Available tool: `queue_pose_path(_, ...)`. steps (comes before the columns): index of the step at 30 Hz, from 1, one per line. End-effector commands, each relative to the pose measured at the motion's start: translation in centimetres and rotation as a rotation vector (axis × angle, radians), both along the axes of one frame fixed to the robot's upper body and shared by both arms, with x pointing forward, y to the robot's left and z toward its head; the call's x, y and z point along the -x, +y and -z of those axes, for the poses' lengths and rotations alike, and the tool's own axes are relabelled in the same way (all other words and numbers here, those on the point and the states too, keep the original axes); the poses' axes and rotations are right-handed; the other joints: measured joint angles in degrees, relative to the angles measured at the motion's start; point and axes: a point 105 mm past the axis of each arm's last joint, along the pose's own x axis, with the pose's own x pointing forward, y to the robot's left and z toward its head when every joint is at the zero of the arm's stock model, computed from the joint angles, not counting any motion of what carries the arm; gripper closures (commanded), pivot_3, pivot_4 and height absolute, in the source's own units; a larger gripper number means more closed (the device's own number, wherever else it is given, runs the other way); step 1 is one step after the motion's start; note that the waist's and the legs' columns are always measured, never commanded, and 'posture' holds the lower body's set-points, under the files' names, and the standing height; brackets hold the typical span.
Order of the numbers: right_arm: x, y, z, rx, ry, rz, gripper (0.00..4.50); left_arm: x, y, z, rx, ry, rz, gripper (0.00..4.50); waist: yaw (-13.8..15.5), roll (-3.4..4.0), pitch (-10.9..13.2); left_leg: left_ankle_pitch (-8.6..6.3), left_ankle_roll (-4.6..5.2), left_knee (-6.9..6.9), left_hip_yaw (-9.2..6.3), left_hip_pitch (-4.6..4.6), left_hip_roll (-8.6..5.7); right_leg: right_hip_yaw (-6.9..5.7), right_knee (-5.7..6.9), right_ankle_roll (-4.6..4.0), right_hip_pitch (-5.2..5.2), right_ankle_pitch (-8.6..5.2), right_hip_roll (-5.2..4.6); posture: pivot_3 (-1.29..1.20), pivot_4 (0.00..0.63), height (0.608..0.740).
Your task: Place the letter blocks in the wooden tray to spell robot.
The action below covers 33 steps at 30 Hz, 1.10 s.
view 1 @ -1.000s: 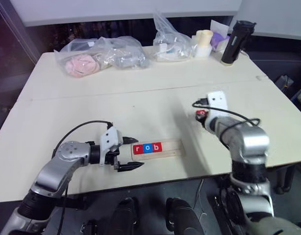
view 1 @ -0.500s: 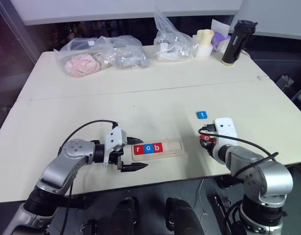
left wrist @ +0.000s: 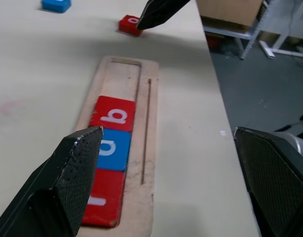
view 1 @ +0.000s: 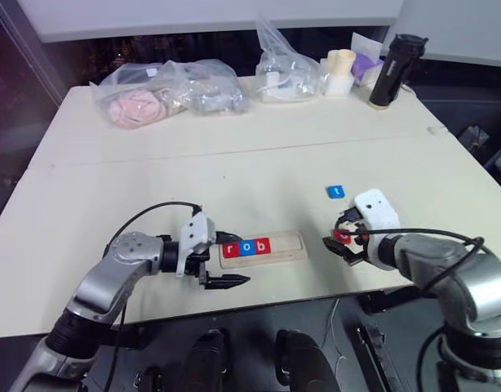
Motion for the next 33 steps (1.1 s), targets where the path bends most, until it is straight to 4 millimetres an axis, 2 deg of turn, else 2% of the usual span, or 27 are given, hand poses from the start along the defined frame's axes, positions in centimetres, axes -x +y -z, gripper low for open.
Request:
queue_pose_path(1,0.3,0.7,-1.4,0.004,-0.058,-0.221,0.02,-0.1,-0.5,-0.6,0.011,-0.012,0.011,0.00,0.1,-0.02,0.0,0.00,0.00,0.01,0.01,0.00,-0.01,-0.02,-0.02,0.01,0.03,-0.01,0.01,0.00,0.150,0.725)
queue_pose_path(4,0.8,0.4,-1.0,0.044,-0.067,-0.372,0.02,-0.3,-0.8,-0.7,0.021,-0.004,0.001,0.00,0.1,-0.07,0.0,-0.01,0.02,0.04,0.04,0.01,-0.04,-0.03,-0.10,0.04,0.10,-0.02,0.01,0.00,0.150,0.725)
queue_pose_path(9,0.4,-1.1,0.3,0.120,-0.070,-0.509,0.02,-0.3,-1.4,-1.0,0.021,-0.010,0.024,0.00,0.1,-0.08,0.0,-0.02,0.01,0.10,0.05,0.01,-0.03,-0.02,-0.12,0.05,0.12,-0.02,-0.01,0.00,0.150,0.725)
queue_pose_path(17,-2.1,-4.0,0.7,0.164,-0.085,-0.508,0.02,-0.7,-2.5,-1.2,0.035,-0.018,0.040,0.00,0.2,-0.08,0.0,-0.02,0.02,0.10,0.06,0.03,-0.03,-0.01,-0.09,-0.16,0.13,0.11,0.01,0.00,0.150,0.725)
queue_pose_path(21,-2.8,-5.1,1.2,0.162,-0.062,-0.503,0.02,-0.7,-2.5,-1.1,0.029,-0.019,0.047,0.00,0.8,-0.08,0.0,-0.01,0.03,0.10,0.05,0.04,-0.03,-0.02,-0.05,-0.17,0.12,0.12,0.03,0.00,0.150,0.725)
queue_pose_path(33,-2.9,-4.3,2.4,0.125,-0.025,-0.534,0.02,-0.5,-2.7,-0.9,0.027,-0.008,0.043,0.00,1.3,-0.08,0.0,-0.01,0.03,0.16,0.07,0.05,-0.04,-0.01,-0.02,-0.17,0.16,0.12,0.03,0.00,0.150,0.725)
